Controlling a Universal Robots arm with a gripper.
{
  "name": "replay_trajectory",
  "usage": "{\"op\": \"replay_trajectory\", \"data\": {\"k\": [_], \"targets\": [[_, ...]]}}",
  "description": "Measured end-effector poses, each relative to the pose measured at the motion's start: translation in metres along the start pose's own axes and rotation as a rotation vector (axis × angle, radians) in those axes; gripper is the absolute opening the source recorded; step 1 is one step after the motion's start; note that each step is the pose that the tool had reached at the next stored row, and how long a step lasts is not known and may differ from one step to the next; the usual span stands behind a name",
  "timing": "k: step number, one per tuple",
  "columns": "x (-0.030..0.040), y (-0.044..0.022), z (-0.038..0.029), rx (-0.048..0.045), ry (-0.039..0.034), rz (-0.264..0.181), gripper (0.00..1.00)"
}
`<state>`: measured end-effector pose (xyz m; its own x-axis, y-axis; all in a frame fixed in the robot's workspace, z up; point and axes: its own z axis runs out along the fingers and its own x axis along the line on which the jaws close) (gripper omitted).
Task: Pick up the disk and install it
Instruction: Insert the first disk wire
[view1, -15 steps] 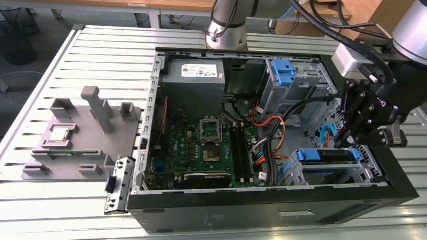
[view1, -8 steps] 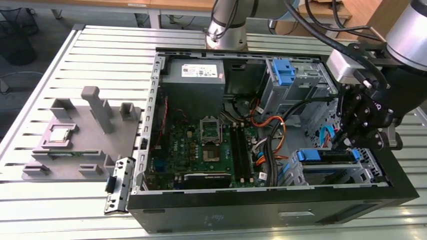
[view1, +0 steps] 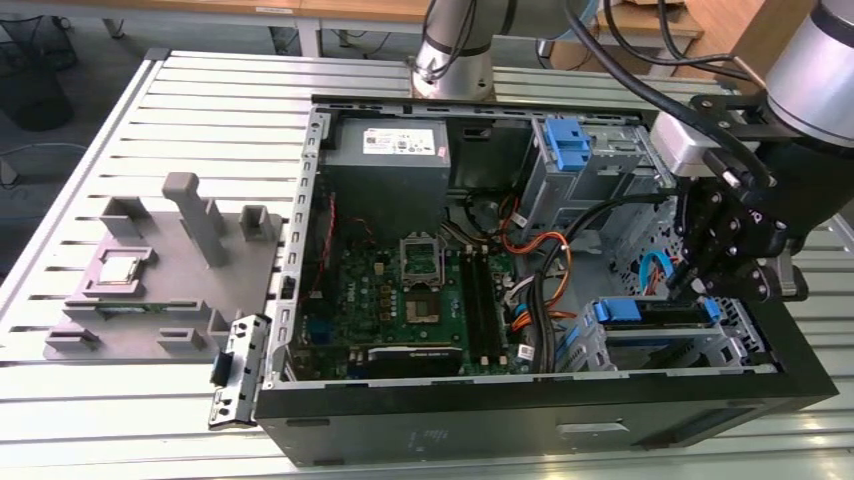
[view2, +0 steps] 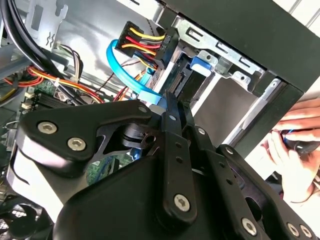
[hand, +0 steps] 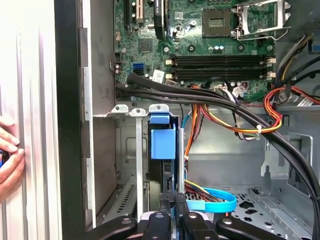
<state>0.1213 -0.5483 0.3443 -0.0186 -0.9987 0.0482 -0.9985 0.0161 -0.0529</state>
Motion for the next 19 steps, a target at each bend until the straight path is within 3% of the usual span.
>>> {"op": "replay_trajectory", "data": {"k": [5, 13, 16, 19], "targets": [[-0.0001, 0.0025, 0.0015, 0.0161, -0.0009, -0.013, 0.16], [0.0, 0.0056, 0.0, 0.0208, -0.0016, -0.015, 0.16], [0.0003, 0.0142, 0.0004, 0.0345, -0.004, -0.014, 0.16], [0.0002, 0.0174, 0.0018, 0.0491, -0.0088, -0.015, 0.16]]}}
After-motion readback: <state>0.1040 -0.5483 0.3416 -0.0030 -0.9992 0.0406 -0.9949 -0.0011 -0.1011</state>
